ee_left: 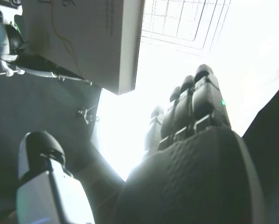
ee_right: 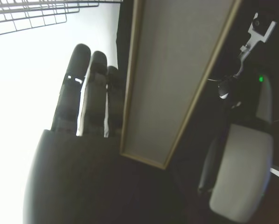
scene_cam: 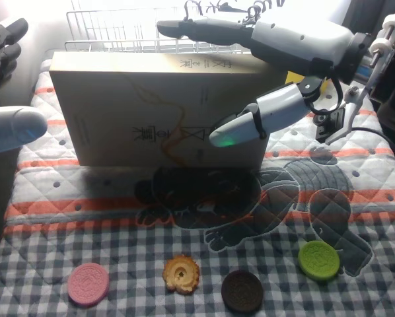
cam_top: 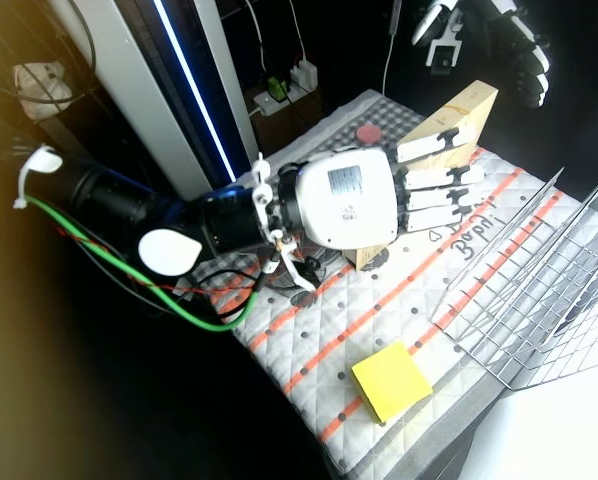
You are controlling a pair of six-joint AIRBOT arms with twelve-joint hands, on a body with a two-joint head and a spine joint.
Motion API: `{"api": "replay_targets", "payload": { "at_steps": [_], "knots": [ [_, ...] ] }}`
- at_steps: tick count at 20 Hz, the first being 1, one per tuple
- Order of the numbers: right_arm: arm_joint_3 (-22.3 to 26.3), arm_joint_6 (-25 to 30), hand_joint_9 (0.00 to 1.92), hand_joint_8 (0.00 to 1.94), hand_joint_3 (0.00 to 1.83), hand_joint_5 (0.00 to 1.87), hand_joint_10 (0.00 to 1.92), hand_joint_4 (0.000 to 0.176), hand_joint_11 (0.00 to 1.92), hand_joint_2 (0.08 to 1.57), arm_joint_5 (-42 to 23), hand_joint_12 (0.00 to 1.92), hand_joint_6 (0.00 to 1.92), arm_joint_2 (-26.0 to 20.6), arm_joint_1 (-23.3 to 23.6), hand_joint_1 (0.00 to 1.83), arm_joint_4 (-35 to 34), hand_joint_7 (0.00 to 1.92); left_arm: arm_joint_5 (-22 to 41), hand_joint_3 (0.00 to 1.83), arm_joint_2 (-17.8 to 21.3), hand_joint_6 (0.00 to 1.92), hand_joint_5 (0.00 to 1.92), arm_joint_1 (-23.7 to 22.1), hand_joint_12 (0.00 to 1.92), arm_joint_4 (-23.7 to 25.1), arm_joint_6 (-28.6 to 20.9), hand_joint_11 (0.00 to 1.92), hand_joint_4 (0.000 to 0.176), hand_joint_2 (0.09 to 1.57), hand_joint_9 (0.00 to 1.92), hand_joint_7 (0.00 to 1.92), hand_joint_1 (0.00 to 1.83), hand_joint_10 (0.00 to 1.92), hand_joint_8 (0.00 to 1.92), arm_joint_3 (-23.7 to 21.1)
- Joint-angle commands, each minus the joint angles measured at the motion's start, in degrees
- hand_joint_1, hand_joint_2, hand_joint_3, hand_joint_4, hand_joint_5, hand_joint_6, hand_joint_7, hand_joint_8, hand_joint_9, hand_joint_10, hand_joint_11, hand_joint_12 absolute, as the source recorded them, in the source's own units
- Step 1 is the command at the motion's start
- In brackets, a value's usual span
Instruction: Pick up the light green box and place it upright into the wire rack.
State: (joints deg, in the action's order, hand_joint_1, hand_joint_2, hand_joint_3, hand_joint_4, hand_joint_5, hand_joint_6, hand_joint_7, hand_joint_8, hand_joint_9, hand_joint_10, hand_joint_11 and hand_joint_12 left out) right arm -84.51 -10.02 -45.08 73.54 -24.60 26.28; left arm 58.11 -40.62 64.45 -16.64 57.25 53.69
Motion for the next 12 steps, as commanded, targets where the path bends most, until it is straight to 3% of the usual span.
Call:
{"api": "replay_targets", "payload": {
  "at_steps": [1,3,4,5,6,7,8,9,10,11,12],
  "knots": [
    [0.0,0.7,0.46,0.01,0.0,0.25,0.02,0.176,0.03,0.77,-1.9,1.24,0.01,0.1,-0.6,0.79,0.3,0.39,6.8,0.0,-0.2,0.0,0.0,-0.7,0.0,-0.5,-0.7,0.0,0.176,0.72,0.0,0.0,0.66,0.0,0.0,0.5],
    [-0.3,1.3,0.49,0.01,0.0,0.3,0.02,0.166,0.01,0.77,-1.1,1.27,0.0,0.1,-0.9,0.77,1.1,0.44,6.8,0.0,-0.2,0.0,0.0,-0.7,0.0,-0.5,-0.7,0.0,0.176,0.72,0.0,0.0,0.64,0.0,0.0,0.5],
    [-0.4,1.8,0.53,0.01,0.0,0.34,0.02,0.139,0.04,0.77,-1.0,1.28,0.0,0.1,-0.9,0.77,1.5,0.5,6.7,0.0,-0.2,0.0,0.0,-0.7,0.0,-0.5,-0.7,0.0,0.176,0.72,0.0,0.0,0.64,0.0,0.0,0.5],
    [-0.4,2.4,0.66,0.03,0.0,0.47,0.07,0.071,0.13,0.83,-0.9,1.38,0.01,0.2,-0.9,0.79,2.0,0.66,6.7,0.0,-0.2,0.0,0.0,-0.7,0.0,-0.5,-0.7,0.0,0.176,0.72,0.0,0.0,0.62,0.0,0.0,0.5],
    [-0.5,2.7,0.66,0.03,0.0,0.47,0.07,0.071,0.13,0.83,-0.9,1.38,0.01,0.3,-0.9,0.79,2.5,0.66,6.7,0.0,-0.2,0.0,0.0,-0.7,0.0,-0.5,-0.8,0.0,0.176,0.72,0.0,0.0,0.62,0.0,0.0,0.5],
    [-0.5,3.3,0.84,0.05,0.0,0.69,0.14,0.004,0.32,0.88,-0.8,1.42,0.02,0.6,-0.9,0.84,3.4,0.91,6.7,0.0,-0.2,0.0,0.0,-0.7,0.0,-0.5,-0.8,0.0,0.176,0.72,0.0,0.0,0.67,0.0,0.0,0.6],
    [-0.6,3.5,0.84,0.05,0.0,0.69,0.14,0.004,0.32,0.88,-0.7,1.42,0.02,0.8,-0.9,0.84,3.8,0.91,6.6,0.0,-0.2,0.0,0.0,-0.7,0.0,-0.5,-0.8,0.0,0.176,0.72,0.0,0.0,0.67,0.0,0.0,0.6],
    [-0.6,3.8,0.82,0.02,0.0,0.81,0.12,0.0,0.27,0.94,-0.6,1.46,0.01,1.1,-1.1,0.89,4.1,0.94,6.7,0.0,-0.2,0.0,0.0,-0.7,0.0,-0.5,-0.9,0.0,0.176,0.72,0.0,0.0,0.63,0.0,0.0,0.6],
    [-0.6,3.9,0.96,0.02,0.0,0.85,0.18,0.0,0.49,0.96,-0.6,1.47,0.01,1.3,-1.3,0.95,4.1,0.98,6.7,0.0,-0.2,0.0,0.0,-0.7,0.0,-0.4,-1.0,0.0,0.176,0.72,0.0,0.0,0.66,0.0,0.0,0.6],
    [-0.8,4.3,1.04,0.06,0.0,0.94,0.68,0.0,0.72,0.94,-0.6,1.62,0.02,1.5,-1.5,1.06,4.1,1.17,6.7,0.0,-0.2,0.0,0.0,-0.7,0.02,-0.4,-1.1,0.04,0.176,0.74,0.0,0.0,0.61,0.0,0.0,0.7],
    [-0.9,4.6,1.04,0.06,0.0,0.94,0.68,0.0,0.72,0.94,-0.6,1.62,0.02,1.6,-1.7,1.06,4.1,1.17,6.8,0.0,-0.2,0.0,0.0,-0.7,0.02,-0.4,-1.2,0.04,0.176,0.74,0.0,0.0,0.61,0.0,0.0,0.7]
  ]
}}
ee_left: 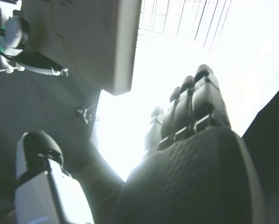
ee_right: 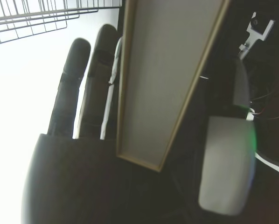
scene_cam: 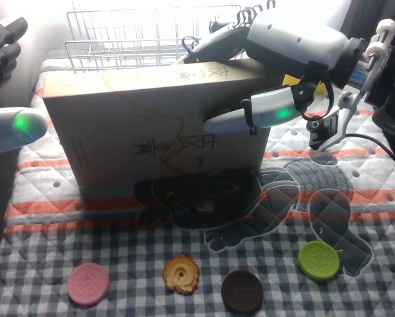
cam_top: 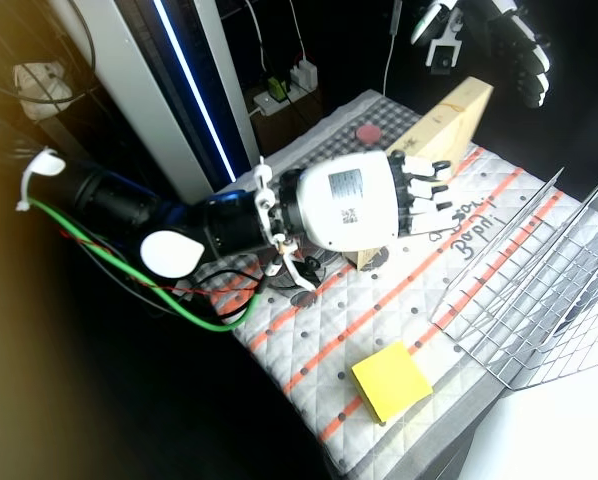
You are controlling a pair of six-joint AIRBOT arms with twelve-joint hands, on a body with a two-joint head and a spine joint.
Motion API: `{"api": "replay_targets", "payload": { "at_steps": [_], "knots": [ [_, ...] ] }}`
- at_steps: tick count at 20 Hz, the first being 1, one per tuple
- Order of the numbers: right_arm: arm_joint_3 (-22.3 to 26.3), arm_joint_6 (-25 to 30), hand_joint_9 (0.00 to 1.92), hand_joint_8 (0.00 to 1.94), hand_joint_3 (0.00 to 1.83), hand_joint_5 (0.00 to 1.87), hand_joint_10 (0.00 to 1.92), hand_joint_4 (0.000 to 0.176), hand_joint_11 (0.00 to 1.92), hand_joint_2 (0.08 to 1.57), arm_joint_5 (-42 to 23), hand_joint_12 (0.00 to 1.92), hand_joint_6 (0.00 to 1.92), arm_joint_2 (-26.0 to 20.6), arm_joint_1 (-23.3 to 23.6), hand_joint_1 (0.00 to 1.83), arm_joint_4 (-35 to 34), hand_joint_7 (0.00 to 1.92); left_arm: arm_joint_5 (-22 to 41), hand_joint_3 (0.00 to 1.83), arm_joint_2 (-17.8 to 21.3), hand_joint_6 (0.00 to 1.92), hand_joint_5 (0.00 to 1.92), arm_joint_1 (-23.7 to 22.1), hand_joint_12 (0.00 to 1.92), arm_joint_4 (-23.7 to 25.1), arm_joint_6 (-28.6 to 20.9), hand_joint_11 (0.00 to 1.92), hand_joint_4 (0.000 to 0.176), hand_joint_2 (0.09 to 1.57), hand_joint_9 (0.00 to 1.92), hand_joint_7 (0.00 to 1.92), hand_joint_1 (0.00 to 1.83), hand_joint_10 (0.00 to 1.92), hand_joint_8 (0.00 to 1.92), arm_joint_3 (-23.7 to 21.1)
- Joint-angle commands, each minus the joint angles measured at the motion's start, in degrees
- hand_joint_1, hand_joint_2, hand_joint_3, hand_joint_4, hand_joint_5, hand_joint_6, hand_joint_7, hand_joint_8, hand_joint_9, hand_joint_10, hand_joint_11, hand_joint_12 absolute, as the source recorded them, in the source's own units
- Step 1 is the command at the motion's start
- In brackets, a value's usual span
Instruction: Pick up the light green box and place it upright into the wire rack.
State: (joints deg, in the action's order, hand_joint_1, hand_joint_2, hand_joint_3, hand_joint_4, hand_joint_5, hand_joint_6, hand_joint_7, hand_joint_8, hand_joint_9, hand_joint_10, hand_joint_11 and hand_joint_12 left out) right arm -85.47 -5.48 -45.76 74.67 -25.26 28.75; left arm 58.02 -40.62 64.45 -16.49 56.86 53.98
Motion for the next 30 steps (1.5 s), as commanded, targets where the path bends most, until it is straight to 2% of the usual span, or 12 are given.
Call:
{"api": "replay_targets", "payload": {
  "at_steps": [1,2,3,4,5,6,7,8,14,18,21,30],
  "knots": [
    [-0.2,1.0,1.04,0.07,0.0,1.03,0.89,0.0,0.81,0.95,0.0,1.65,0.02,0.7,-1.5,1.08,1.7,1.26,6.9,0.01,-0.2,0.0,0.0,-0.7,0.03,-0.6,-0.9,0.05,0.176,0.74,0.0,0.0,0.63,0.0,0.0,0.5],
    [-0.4,1.5,1.16,0.15,0.0,1.21,1.13,0.0,0.99,0.99,0.0,1.73,0.39,0.8,-1.6,1.17,1.7,1.38,6.9,0.01,-0.2,0.0,0.0,-0.7,0.03,-0.6,-0.9,0.07,0.176,0.75,0.0,0.0,0.62,0.0,0.0,0.5],
    [-1.0,2.8,1.3,1.09,0.0,1.21,1.69,0.0,1.3,1.01,0.0,1.88,0.54,1.0,-2.1,1.19,1.7,1.32,6.9,0.01,-0.2,0.0,0.0,-0.7,0.04,-0.6,-1.1,0.08,0.176,0.76,0.0,0.0,0.63,0.0,0.0,0.5],
    [-1.3,3.7,1.21,1.05,0.0,1.09,1.31,0.0,1.14,1.06,0.0,1.74,0.61,1.2,-2.4,1.27,1.9,1.17,7.0,0.01,-0.2,0.0,0.0,-0.7,0.05,-0.6,-1.3,0.08,0.176,0.75,0.0,0.0,0.62,0.0,0.0,0.6],
    [-1.6,4.3,1.21,1.05,0.0,1.09,1.31,0.0,1.14,1.06,0.0,1.74,0.61,1.3,-2.8,1.27,2.0,1.17,7.0,0.01,-0.2,0.0,0.0,-0.7,0.05,-0.5,-1.4,0.08,0.176,0.75,0.0,0.0,0.62,0.0,0.0,0.6],
    [-1.6,4.4,1.35,0.67,0.0,1.04,0.54,0.0,1.12,1.05,0.0,1.32,0.77,1.3,-3.0,1.27,2.0,1.24,7.0,0.0,-0.2,0.0,0.0,-0.7,0.04,-0.5,-1.4,0.03,0.176,0.75,0.0,0.0,0.67,0.0,0.0,0.6],
    [-1.6,4.4,1.35,0.67,0.0,1.04,0.54,0.0,1.12,1.05,0.0,1.32,0.77,1.3,-3.1,1.27,2.0,1.24,7.1,0.0,-0.2,0.0,0.0,-0.7,0.04,-0.5,-1.5,0.03,0.176,0.75,0.0,0.0,0.67,0.0,0.0,0.6],
    [-1.7,4.4,1.49,0.56,0.0,1.02,0.25,0.0,1.26,1.05,0.0,1.06,0.82,1.3,-3.2,1.27,2.0,1.28,7.1,0.01,-0.2,0.0,0.0,-0.7,0.03,-0.5,-1.5,0.0,0.176,0.77,0.0,0.0,0.65,0.0,0.0,0.7],
    [-2.6,6.2,1.56,0.62,0.0,1.04,0.06,0.0,1.2,1.04,0.1,1.12,0.72,1.3,-3.2,1.29,3.5,1.29,7.2,0.01,-0.2,0.0,0.0,-0.8,0.06,-0.5,-1.7,0.03,0.176,0.77,0.0,0.0,0.63,0.0,0.0,0.7],
    [-4.8,12.5,1.53,0.67,0.0,0.98,0.01,0.0,1.3,1.06,0.1,0.88,0.86,1.5,-0.3,1.28,8.7,1.24,7.1,0.01,-0.2,0.0,0.0,-0.9,0.07,-0.5,-1.7,0.02,0.176,0.77,0.0,0.0,0.66,0.0,0.0,0.9],
    [-4.4,13.6,1.56,0.78,0.0,1.02,0.02,0.0,1.16,1.06,0.0,1.22,0.74,1.4,3.5,1.29,11.6,1.21,7.1,0.0,-0.3,0.0,0.01,-0.9,0.32,-0.5,-1.8,0.0,0.176,0.75,0.0,0.0,0.64,0.0,0.0,0.9],
    [-4.1,13.6,1.58,0.54,0.0,0.94,0.0,0.0,1.26,1.06,-2.9,0.87,0.9,-1.4,10.9,1.29,11.8,1.31,7.5,0.0,-0.5,0.0,0.06,-1.0,0.35,-0.7,-2.0,0.0,0.176,0.73,0.0,0.0,0.7,0.0,0.0,0.9]
  ]
}}
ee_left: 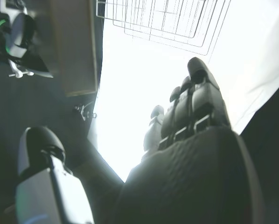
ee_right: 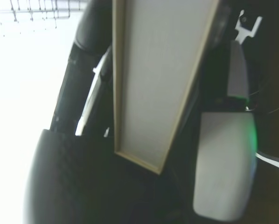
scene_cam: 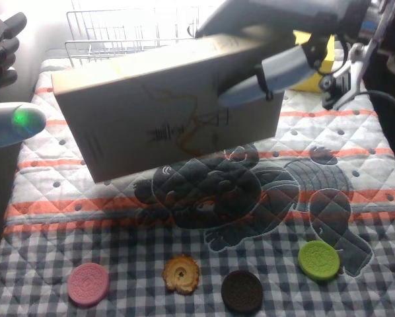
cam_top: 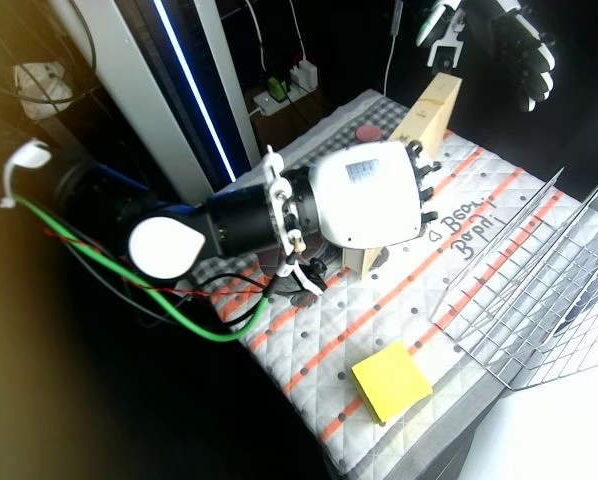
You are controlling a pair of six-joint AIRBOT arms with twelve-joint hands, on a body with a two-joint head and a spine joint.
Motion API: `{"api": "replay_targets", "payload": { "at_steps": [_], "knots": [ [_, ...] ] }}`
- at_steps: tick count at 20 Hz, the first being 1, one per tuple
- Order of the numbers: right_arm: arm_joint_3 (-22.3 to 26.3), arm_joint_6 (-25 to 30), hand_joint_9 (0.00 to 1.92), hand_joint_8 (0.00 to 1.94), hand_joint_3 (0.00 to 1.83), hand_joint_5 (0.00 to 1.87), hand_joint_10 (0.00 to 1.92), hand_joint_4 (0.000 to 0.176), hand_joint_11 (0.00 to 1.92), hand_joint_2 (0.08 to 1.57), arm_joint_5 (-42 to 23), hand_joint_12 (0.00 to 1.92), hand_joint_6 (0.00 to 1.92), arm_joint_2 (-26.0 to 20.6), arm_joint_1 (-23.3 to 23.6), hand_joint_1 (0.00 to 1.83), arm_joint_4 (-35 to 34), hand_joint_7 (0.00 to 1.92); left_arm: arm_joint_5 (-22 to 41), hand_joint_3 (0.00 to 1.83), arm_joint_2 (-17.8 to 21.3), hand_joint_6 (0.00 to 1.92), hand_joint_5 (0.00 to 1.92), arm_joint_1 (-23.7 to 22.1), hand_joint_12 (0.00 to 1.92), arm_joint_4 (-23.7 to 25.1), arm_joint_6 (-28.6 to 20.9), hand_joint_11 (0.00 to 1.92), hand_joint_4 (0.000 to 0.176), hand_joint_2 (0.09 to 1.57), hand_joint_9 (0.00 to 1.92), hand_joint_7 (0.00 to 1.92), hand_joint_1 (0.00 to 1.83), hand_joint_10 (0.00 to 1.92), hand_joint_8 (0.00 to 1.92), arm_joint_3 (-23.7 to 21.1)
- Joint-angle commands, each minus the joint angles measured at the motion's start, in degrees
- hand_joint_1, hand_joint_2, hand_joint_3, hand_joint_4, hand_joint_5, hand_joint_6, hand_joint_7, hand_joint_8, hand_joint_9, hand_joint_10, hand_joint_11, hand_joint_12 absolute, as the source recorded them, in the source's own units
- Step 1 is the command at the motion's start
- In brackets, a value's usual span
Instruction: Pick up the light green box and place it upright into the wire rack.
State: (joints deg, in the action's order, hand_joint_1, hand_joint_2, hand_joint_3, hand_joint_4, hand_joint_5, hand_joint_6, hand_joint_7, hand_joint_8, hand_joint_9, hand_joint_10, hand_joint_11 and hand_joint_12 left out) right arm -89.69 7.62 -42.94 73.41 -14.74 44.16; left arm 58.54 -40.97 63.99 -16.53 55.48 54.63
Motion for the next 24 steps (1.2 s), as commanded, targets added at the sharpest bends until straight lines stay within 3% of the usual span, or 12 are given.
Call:
{"api": "replay_targets", "payload": {
  "at_steps": [1,3,5,9,12,14,15,17,18,19,21,24],
  "knots": [
    [0.1,0.5,1.56,0.53,0.0,0.94,0.0,0.0,1.28,1.06,-6.1,0.79,0.91,-0.5,1.4,1.29,-3.7,1.31,7.0,0.0,-0.1,0.0,0.07,-0.6,0.41,-0.6,-0.6,0.0,0.176,0.72,0.02,0.0,0.69,0.0,0.0,0.3],
    [0.1,0.2,1.59,0.46,0.0,0.96,0.01,0.0,1.33,1.05,-6.6,0.76,0.86,-1.2,3.1,1.29,-3.9,1.35,7.1,0.0,-0.1,0.0,0.07,-0.6,0.37,-0.6,-0.7,0.0,0.176,0.73,0.01,0.0,0.67,0.0,0.0,0.3],
    [0.1,-1.3,1.61,0.48,0.0,0.98,0.01,0.0,1.37,1.05,-6.6,0.84,0.85,-1.9,5.2,1.29,-4.3,1.34,7.2,0.0,-0.2,0.0,0.07,-0.6,0.53,-0.6,-0.7,0.0,0.176,0.73,0.03,0.0,0.64,0.0,0.0,0.3],
    [0.0,-4.4,1.46,0.64,0.0,0.92,0.0,0.0,1.24,1.07,-6.4,0.62,0.94,-3.1,8.9,1.28,-5.6,1.26,7.2,0.0,-0.3,0.0,0.1,-0.7,0.74,-0.5,-0.9,0.0,0.172,0.74,0.03,0.0,0.64,0.0,0.0,0.3],
    [-0.1,-8.0,1.48,0.65,0.0,0.93,0.0,0.0,1.26,1.07,-5.1,0.59,0.91,-3.6,11.2,1.28,-7.2,1.26,7.2,0.0,-0.5,0.01,0.1,-0.7,0.34,-0.4,-1.0,0.0,0.165,0.74,0.0,0.0,0.65,0.0,0.0,0.2],
    [-0.3,-10.4,1.49,0.67,0.0,0.92,0.01,0.0,1.28,1.08,-4.4,0.61,0.92,-3.7,12.2,1.28,-8.6,1.25,7.0,0.0,-0.6,0.01,0.11,-0.7,0.32,-0.3,-1.0,0.0,0.136,0.74,0.02,0.0,0.66,0.01,0.0,0.3],
    [-0.7,-10.6,1.5,0.71,0.0,0.9,0.01,0.0,1.27,1.08,-3.9,0.62,0.94,-3.7,12.9,1.28,-8.7,1.23,6.9,0.0,-0.6,0.0,0.1,-0.8,0.35,-0.3,-1.1,0.0,0.143,0.75,0.01,0.0,0.66,0.0,0.0,0.4],
    [-1.8,-11.2,1.54,0.66,0.0,0.92,0.01,0.0,1.3,1.08,-2.3,0.65,0.9,-3.4,14.5,1.28,-8.7,1.26,6.7,0.0,-0.7,0.0,0.13,-0.8,0.54,-0.2,-1.2,0.0,0.131,0.75,0.05,0.01,0.62,0.0,0.0,0.5],
    [-2.4,-11.4,1.54,0.67,0.0,0.92,0.02,0.0,1.31,1.07,-1.5,0.65,0.89,-3.2,15.0,1.28,-8.7,1.26,6.5,0.0,-0.7,0.0,0.12,-0.9,0.5,-0.1,-1.3,0.0,0.13,0.75,0.03,0.0,0.63,0.0,0.0,0.6],
    [-3.1,-11.4,1.54,0.65,0.0,0.94,0.01,0.0,1.3,1.07,-0.8,0.69,0.89,-2.9,15.5,1.28,-8.7,1.26,6.2,0.0,-0.8,0.0,0.14,-0.9,0.37,0.0,-1.3,0.0,0.114,0.75,0.0,0.0,0.67,0.0,0.0,0.7],
    [-4.7,-11.4,1.49,0.72,0.0,0.92,0.0,0.0,1.23,1.08,0.6,0.74,0.95,-2.1,16.3,1.28,-8.7,1.22,5.9,0.0,-0.9,0.0,0.13,-1.0,0.34,0.1,-1.3,0.0,0.13,0.75,0.0,0.0,0.7,0.0,0.0,0.8],
    [-6.2,-11.4,1.48,0.82,0.0,0.89,0.0,0.0,1.22,1.1,1.8,0.73,1.0,-1.3,17.3,1.27,-8.7,1.16,5.5,0.0,-1.2,0.0,0.12,-1.1,0.56,0.3,-1.4,0.0,0.145,0.74,0.01,0.0,0.66,0.0,0.0,1.0]
  ]
}}
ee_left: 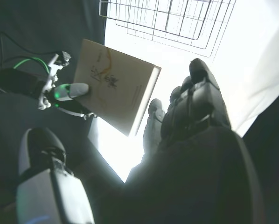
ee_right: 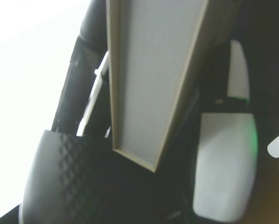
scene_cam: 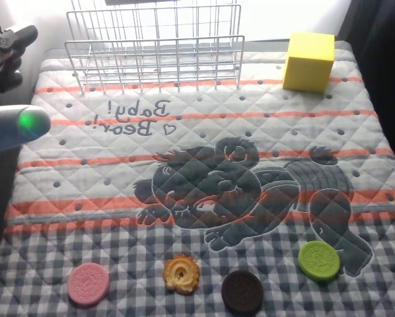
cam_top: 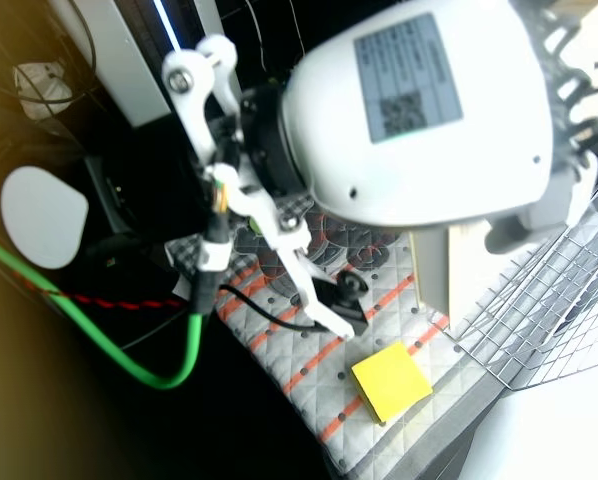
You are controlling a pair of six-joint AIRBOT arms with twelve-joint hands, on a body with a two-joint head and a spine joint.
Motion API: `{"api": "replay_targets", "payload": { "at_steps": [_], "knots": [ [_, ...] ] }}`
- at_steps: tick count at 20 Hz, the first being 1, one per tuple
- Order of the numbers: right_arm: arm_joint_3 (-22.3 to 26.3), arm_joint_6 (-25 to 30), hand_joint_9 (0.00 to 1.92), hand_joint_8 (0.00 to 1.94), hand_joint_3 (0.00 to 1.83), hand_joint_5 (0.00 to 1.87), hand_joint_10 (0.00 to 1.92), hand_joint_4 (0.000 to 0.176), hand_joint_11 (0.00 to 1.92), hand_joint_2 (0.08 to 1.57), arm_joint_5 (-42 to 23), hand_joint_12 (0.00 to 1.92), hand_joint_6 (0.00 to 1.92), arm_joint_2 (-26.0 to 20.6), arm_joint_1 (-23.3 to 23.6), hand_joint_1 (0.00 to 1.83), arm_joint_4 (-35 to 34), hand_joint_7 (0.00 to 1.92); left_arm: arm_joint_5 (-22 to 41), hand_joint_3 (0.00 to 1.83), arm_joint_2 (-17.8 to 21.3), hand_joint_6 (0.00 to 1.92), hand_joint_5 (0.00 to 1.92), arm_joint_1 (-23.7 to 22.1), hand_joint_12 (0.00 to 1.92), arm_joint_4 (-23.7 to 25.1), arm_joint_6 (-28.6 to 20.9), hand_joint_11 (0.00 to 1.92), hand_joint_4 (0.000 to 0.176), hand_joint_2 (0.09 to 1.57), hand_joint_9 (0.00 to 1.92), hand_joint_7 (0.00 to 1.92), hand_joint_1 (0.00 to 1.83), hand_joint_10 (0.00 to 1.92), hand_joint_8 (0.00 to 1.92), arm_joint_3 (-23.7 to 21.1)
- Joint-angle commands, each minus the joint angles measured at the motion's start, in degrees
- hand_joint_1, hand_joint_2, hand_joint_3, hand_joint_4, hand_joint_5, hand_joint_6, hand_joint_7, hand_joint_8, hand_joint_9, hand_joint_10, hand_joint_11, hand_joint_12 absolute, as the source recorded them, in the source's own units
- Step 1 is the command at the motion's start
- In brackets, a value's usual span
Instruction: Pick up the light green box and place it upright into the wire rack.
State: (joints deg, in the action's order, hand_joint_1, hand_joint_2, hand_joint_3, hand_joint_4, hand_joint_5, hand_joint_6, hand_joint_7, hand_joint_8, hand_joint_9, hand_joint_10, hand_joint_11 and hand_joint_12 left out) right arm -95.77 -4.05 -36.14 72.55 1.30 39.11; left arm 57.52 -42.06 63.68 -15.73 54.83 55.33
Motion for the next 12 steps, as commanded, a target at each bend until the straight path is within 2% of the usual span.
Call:
{"api": "replay_targets", "payload": {
  "at_steps": [1,2,3,4,5,8,9,10,11,12],
  "knots": [
    [-0.6,0.1,1.5,0.85,0.0,0.89,0.01,0.0,1.2,1.1,-4.7,0.78,0.95,-0.2,1.6,1.27,-3.6,1.16,6.3,0.0,-0.2,0.0,0.13,-0.8,0.52,-0.5,-0.8,0.0,0.145,0.74,0.01,0.0,0.68,0.0,0.0,0.5],
    [-0.9,0.0,1.5,0.87,0.0,0.88,0.01,0.0,1.18,1.11,-4.3,0.8,0.95,-0.1,1.9,1.27,-3.6,1.16,6.2,0.0,-0.4,0.0,0.13,-0.9,0.47,-0.4,-0.8,0.0,0.137,0.74,0.0,0.0,0.7,0.0,0.0,0.6],
    [-1.1,-0.1,1.5,0.86,0.0,0.87,0.01,0.0,1.19,1.11,-4.0,0.81,0.96,-0.1,2.2,1.27,-3.6,1.16,6.0,0.0,-0.5,0.0,0.13,-1.0,0.49,-0.4,-0.8,0.0,0.137,0.73,0.01,0.0,0.7,0.0,0.0,0.7],
    [-1.4,-0.3,1.51,0.87,0.0,0.86,0.01,0.0,1.19,1.11,-3.4,0.82,0.98,0.0,2.5,1.27,-3.6,1.15,5.9,0.0,-0.7,0.0,0.1,-1.0,0.38,-0.3,-0.9,0.0,0.16,0.74,0.0,0.0,0.7,0.0,0.0,0.8],
    [-1.5,-0.3,1.5,0.92,0.0,0.83,0.0,0.0,1.2,1.12,-3.0,0.81,1.03,0.1,2.5,1.27,-3.6,1.12,5.8,0.0,-0.7,0.01,0.12,-1.1,0.46,-0.3,-0.9,0.0,0.138,0.73,0.01,0.01,0.68,0.0,0.0,0.8],
    [-2.5,-0.3,1.5,0.91,0.0,0.84,0.0,0.0,1.2,1.12,-1.7,0.79,1.02,0.1,2.3,1.27,-3.6,1.13,5.9,0.0,-0.9,0.0,0.12,-1.1,0.45,-0.3,-1.2,0.0,0.123,0.74,0.02,0.0,0.61,0.01,0.0,0.8],
    [-2.8,-0.3,1.5,0.91,0.0,0.85,0.0,0.0,1.19,1.12,-1.6,0.79,1.02,0.4,1.7,1.27,-3.6,1.13,5.9,0.0,-0.9,0.0,0.13,-1.1,0.45,-0.3,-1.2,0.0,0.127,0.73,0.03,0.0,0.63,0.01,0.0,0.8],
    [-2.8,-0.3,1.5,0.9,0.0,0.84,0.0,0.0,1.19,1.12,-1.6,0.79,1.02,0.5,1.4,1.27,-3.7,1.13,5.9,0.0,-0.9,0.0,0.11,-1.1,0.36,-0.3,-1.2,0.0,0.153,0.73,0.01,0.0,0.63,0.01,0.0,0.8],
    [-2.8,-0.3,1.5,0.94,0.0,0.83,0.0,0.0,1.2,1.12,-1.6,0.77,1.02,0.7,1.1,1.27,-3.8,1.12,5.9,0.0,-0.9,0.0,0.11,-1.1,0.35,-0.3,-1.2,0.0,0.165,0.73,0.02,0.0,0.63,0.01,0.0,0.8],
    [-3.0,-0.3,1.51,0.93,0.0,0.84,0.0,0.0,1.21,1.12,-1.6,0.76,1.01,1.0,0.9,1.27,-3.8,1.12,5.8,0.0,-1.0,0.0,0.11,-1.1,0.29,-0.3,-1.3,0.0,0.166,0.72,0.0,0.0,0.65,0.0,0.0,0.8]
  ]
}}
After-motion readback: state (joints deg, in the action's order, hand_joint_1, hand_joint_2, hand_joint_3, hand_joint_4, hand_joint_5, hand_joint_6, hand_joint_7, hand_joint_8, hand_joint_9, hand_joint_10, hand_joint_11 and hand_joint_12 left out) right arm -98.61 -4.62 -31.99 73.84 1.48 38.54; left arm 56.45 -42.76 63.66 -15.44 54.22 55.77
